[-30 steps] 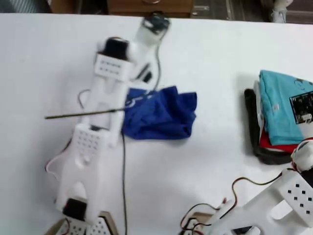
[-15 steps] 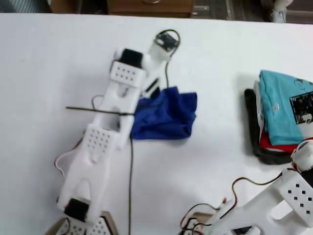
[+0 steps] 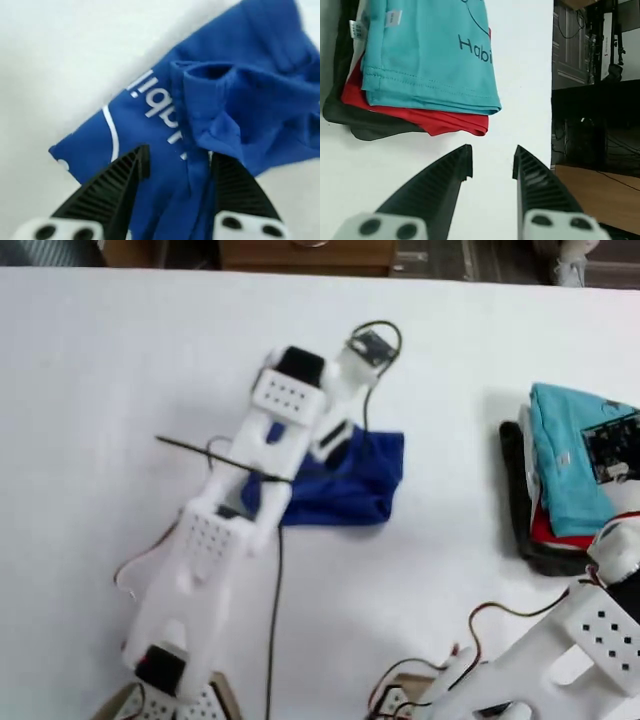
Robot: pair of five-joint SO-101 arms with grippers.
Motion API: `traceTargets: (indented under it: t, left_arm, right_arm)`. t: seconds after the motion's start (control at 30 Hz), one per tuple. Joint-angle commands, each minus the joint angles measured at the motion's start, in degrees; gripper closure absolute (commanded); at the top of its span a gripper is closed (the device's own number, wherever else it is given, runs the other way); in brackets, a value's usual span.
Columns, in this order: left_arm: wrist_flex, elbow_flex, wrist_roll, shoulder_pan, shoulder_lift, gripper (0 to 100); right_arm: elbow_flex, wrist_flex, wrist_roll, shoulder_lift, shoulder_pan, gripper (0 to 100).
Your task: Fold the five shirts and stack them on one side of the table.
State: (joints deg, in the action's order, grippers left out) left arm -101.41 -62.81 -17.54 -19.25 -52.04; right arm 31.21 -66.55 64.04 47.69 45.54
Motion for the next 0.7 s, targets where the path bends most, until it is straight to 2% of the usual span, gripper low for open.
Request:
traceTargets:
  t: [0.0,0.2,0.37,0.5,0.67]
  left_arm:
    - [-1.0,9.0,0.4,-2.4,12.4,78]
    - [-0.8,22.2,0.4,-4.7,22.0,78]
    - [1.9,22.5,0.0,-0.3,27.5,78]
    - [5.8,23.0,0.0,4.3,24.8,78]
    - [11.0,23.3,0.4,5.5,17.4,78]
  right_arm:
    - [1.5,0.7,-0.5,1.0,-1.9,85.8]
    - [3.3,1.3,-2.7,1.0,-3.0,85.8]
    - [3.3,2.5,-5.2,1.0,-2.9,85.8]
    - [3.8,2.4,-5.3,1.0,-2.9,85.8]
    - [5.8,2.4,-4.9,1.1,-2.9,85.8]
